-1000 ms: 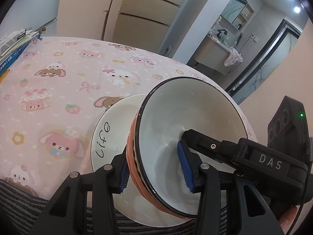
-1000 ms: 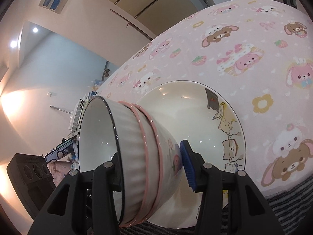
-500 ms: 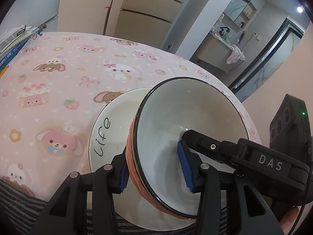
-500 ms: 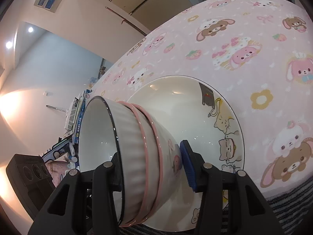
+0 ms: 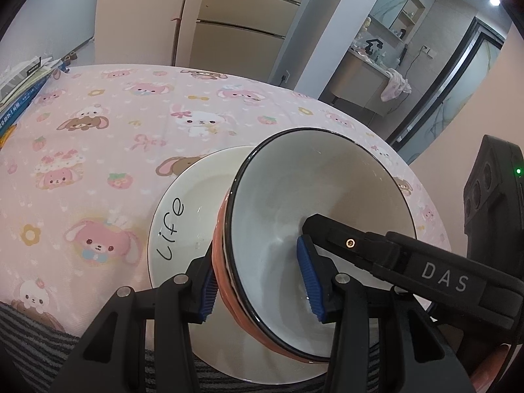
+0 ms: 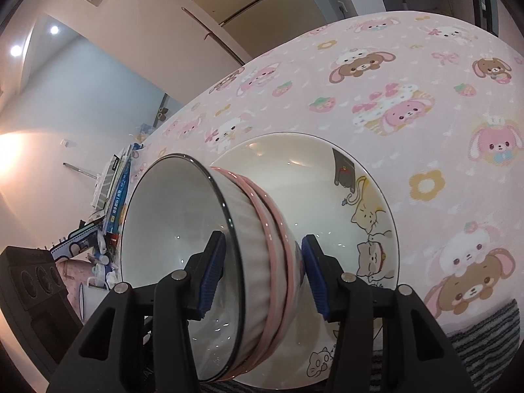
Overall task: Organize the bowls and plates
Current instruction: 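Lower the nested bowls onto the 'Life' plate stack with both grippers, then open both grippers and raise them away from the stack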
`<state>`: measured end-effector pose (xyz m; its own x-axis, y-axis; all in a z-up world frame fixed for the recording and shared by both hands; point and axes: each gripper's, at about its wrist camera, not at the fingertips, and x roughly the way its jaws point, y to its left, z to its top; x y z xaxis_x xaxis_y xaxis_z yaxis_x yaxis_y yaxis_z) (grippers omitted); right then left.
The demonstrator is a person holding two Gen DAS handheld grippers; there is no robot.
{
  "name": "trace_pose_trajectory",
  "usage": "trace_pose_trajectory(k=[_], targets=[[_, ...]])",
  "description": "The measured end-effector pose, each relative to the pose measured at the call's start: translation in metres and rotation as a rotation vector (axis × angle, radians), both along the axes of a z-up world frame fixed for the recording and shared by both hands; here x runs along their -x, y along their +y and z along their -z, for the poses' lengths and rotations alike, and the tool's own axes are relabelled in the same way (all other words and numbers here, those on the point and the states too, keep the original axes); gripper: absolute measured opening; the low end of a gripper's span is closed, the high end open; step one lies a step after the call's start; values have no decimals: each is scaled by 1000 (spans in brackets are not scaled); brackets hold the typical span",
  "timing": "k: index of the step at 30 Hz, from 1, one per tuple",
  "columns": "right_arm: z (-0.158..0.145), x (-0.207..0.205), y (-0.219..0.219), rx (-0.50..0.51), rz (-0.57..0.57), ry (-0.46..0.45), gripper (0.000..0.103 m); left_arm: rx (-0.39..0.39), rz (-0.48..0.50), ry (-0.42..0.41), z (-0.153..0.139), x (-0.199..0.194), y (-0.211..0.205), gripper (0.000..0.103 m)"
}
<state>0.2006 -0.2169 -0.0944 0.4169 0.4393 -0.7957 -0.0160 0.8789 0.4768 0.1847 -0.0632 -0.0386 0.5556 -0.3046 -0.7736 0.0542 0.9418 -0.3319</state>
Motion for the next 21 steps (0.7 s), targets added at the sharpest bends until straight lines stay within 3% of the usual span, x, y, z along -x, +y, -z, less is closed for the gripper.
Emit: trace_pose_trajectory(k=[5, 9, 13, 16, 19, 21], targets=[[-3, 2, -2, 20, -1, -7, 47, -20, -1, -17, -1, 1, -3, 47], [-23, 15, 4, 106, 1, -98, 47, -3, -7, -34, -5, 4, 0, 47], [-31, 20, 0, 89, 10, -122, 48, -92, -20, -164, -26, 19, -4, 47], [-38, 22, -7, 64, 17, -144, 48, -99, -22, -195, -33, 24, -2, 48], [-58, 33, -13, 43, 16, -231, 48, -135, -57, -278, -51, 38, 6, 51], [-73, 47, -13, 58, 16, -316, 48, -173, -69, -361, -66, 52, 9, 61]])
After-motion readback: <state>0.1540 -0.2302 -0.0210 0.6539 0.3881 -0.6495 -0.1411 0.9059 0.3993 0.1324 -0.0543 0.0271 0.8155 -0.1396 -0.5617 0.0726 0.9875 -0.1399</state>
